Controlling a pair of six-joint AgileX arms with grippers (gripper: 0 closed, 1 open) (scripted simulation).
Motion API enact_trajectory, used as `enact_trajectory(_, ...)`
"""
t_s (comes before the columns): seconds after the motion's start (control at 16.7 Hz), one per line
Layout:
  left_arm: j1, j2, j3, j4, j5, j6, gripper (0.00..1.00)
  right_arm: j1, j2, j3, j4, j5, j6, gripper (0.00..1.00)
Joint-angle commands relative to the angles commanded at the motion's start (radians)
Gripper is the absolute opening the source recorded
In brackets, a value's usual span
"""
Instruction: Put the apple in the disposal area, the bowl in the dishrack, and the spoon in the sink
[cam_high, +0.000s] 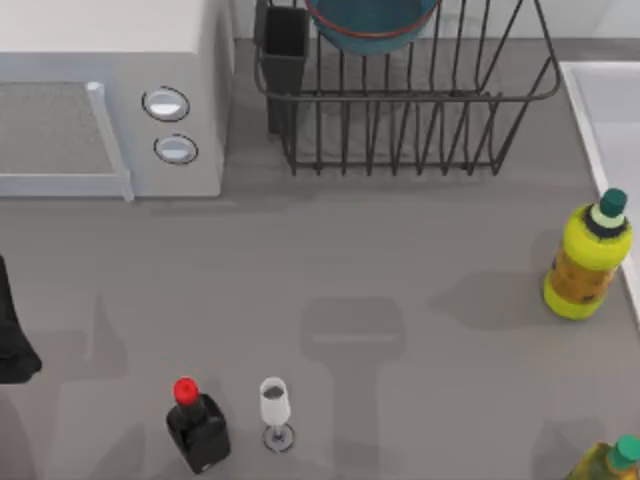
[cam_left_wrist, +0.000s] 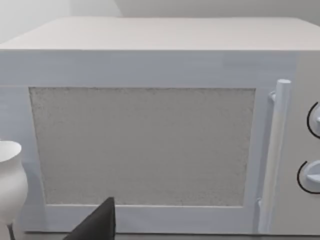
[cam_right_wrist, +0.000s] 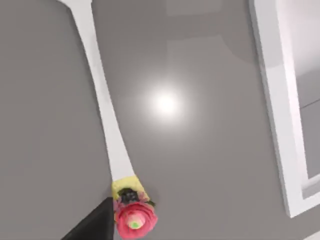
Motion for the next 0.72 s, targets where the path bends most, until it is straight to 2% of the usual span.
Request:
enact_trajectory(0.18,0.000,0.000,0.000,0.000,0.000,0.000,1.00,-0.048,0.148,0.068,-0.113,0.003,-0.169,1.00)
enact_trajectory(0.3,0.000,0.000,0.000,0.000,0.000,0.000,1.00,-0.067,0.208,0.093,-0.162,0.006,-0.231,1.00)
enact_trajectory(0.72,0.000,0.000,0.000,0.000,0.000,0.000,1.00,-0.068,0.227,0.095,-0.174,0.007,-0.250,1.00)
